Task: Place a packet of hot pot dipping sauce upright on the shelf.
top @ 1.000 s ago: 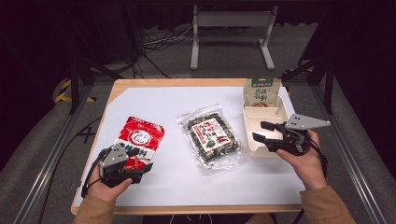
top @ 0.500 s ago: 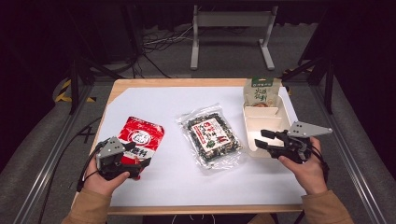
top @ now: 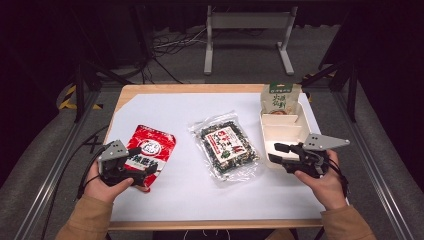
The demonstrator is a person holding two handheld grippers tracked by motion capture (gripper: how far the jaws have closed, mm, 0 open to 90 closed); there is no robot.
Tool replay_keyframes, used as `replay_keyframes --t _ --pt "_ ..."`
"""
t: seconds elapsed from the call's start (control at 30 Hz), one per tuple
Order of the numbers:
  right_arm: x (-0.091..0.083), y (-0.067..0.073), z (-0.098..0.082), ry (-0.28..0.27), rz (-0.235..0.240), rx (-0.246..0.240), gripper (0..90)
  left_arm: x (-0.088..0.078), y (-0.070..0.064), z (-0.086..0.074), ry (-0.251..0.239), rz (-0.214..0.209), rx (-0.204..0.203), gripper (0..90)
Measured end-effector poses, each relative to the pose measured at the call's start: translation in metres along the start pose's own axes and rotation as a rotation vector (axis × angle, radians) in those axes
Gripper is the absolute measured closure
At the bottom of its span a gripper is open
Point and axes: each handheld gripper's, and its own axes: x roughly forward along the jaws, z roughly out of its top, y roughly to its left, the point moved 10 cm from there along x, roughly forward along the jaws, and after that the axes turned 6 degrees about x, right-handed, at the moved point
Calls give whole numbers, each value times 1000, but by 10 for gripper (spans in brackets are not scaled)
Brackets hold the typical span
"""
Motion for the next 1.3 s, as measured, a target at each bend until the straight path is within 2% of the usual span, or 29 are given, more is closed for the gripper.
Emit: replay_keyframes --t 0.03,0.13,0.2,0.27,0.4,0.5,0.67,0.8,0.87,0.93,0.97,1.0,1.03,1.13,1.3 --pt "1 0 -1 4 2 1 532 -1 3 4 -8 3 -13 123" --pt "3 0 -3 -4 9 8 531 -1 6 7 -9 -3 -12 89" --pt "6 1 -5 1 13 12 531 0 9 8 9 -13 -1 59" --pt "9 3 -8 14 20 9 530 1 14 10 20 2 19 51" --pt "13 6 -12 18 25 -11 517 3 29 14 46 38 15 65" --pt "15 9 -13 24 40 -6 514 4 36 16 46 46 11 75" --pt "19 10 -16 32 49 -6 501 5 60 17 45 90 -11 75" --pt "20 11 -18 35 50 -9 494 8 74 14 58 104 -22 78" --pt "21 11 -19 32 53 -11 487 10 84 14 45 127 -26 86" --pt "21 12 -19 33 56 -10 486 14 92 12 48 134 -48 102" --pt "21 12 -20 36 56 -12 485 14 97 12 53 144 -44 106" --pt "21 12 -21 38 56 -12 484 14 97 12 53 144 -44 115" --pt "21 12 -21 38 56 -12 484 17 102 12 48 142 -66 115" --pt "23 12 -22 40 55 -14 483 19 106 13 43 136 -70 145" --pt "24 9 -27 53 45 -16 479 28 113 16 50 119 -51 213"
